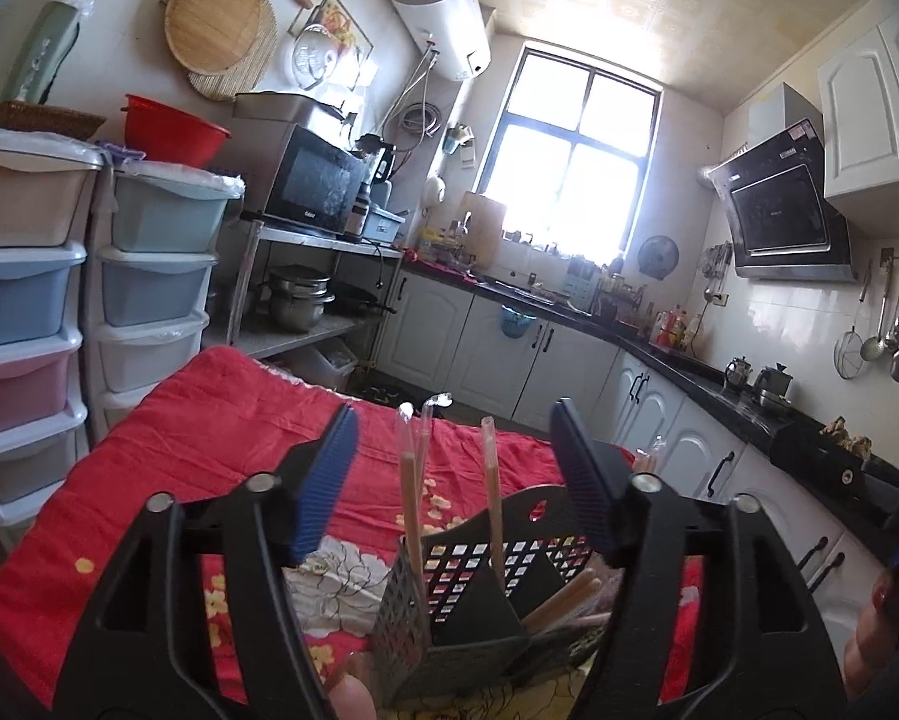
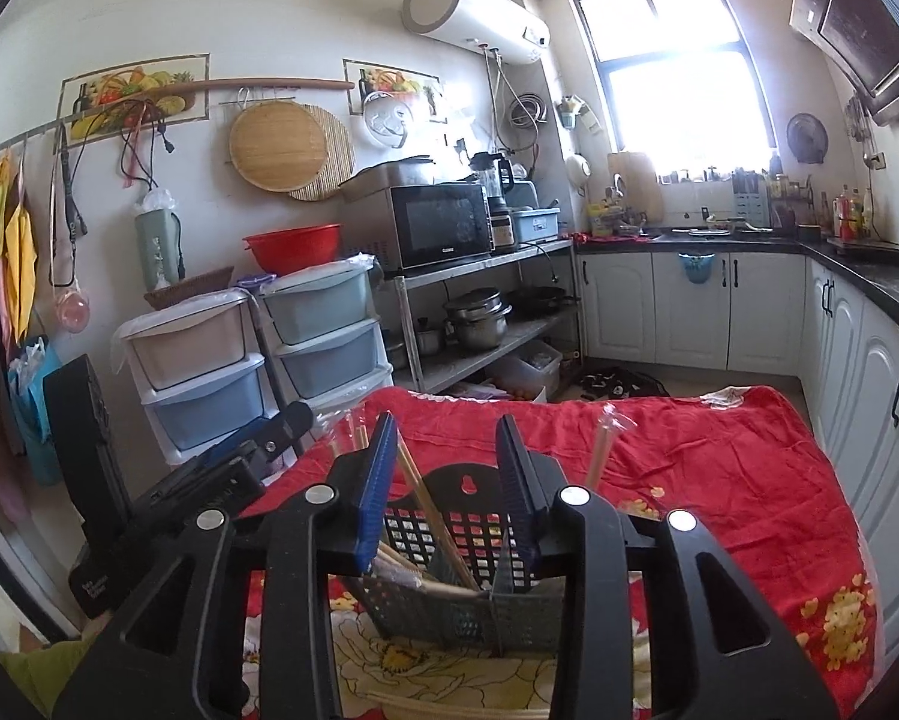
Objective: Organize utensils
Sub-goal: 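Lower both chopsticks into the caddy and open both tools, then withdraw both open tools from the caddy toward the chopstick pile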
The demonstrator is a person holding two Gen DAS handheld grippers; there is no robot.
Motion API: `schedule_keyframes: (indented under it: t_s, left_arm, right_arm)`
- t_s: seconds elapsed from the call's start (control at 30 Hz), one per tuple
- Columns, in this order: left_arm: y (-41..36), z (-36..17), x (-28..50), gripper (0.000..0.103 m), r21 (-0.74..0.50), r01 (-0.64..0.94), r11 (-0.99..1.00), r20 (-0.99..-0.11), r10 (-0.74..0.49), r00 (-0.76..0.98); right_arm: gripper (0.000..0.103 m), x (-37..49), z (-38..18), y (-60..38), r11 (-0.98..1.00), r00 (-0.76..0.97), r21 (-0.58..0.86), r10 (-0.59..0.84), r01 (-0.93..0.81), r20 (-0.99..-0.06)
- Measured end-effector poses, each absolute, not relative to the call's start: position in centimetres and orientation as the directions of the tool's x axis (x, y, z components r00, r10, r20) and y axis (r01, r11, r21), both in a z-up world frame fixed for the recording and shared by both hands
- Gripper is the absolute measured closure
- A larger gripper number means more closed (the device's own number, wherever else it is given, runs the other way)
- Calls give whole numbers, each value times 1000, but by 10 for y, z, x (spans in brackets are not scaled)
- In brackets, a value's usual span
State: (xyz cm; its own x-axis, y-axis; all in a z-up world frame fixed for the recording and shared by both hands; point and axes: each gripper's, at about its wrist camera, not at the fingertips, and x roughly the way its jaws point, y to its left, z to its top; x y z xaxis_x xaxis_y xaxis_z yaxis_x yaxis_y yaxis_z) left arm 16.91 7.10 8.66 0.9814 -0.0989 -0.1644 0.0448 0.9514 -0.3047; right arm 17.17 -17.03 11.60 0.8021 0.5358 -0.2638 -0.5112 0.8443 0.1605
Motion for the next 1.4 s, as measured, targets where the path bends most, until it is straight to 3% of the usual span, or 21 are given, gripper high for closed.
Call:
schedule_keyframes:
  t_s: [0.13,0.23,0.63,1.4]
  left_arm:
    - [77,86,161,15,-331,53,942,-170,-115,979]
    - [80,87,155,11,-342,51,938,-176,-117,977]
    - [87,75,124,11,-382,53,923,-194,-136,972]
    - [71,25,109,11,-370,66,927,-343,-203,917]
  right_arm:
    - [65,166,111,-177,851,803,154,525,-502,-281]
    - [64,163,107,-181,855,803,155,518,-494,-295]
    - [60,143,85,-195,860,792,164,509,-483,-338]
    - [55,113,46,-205,860,756,178,506,-478,-416]
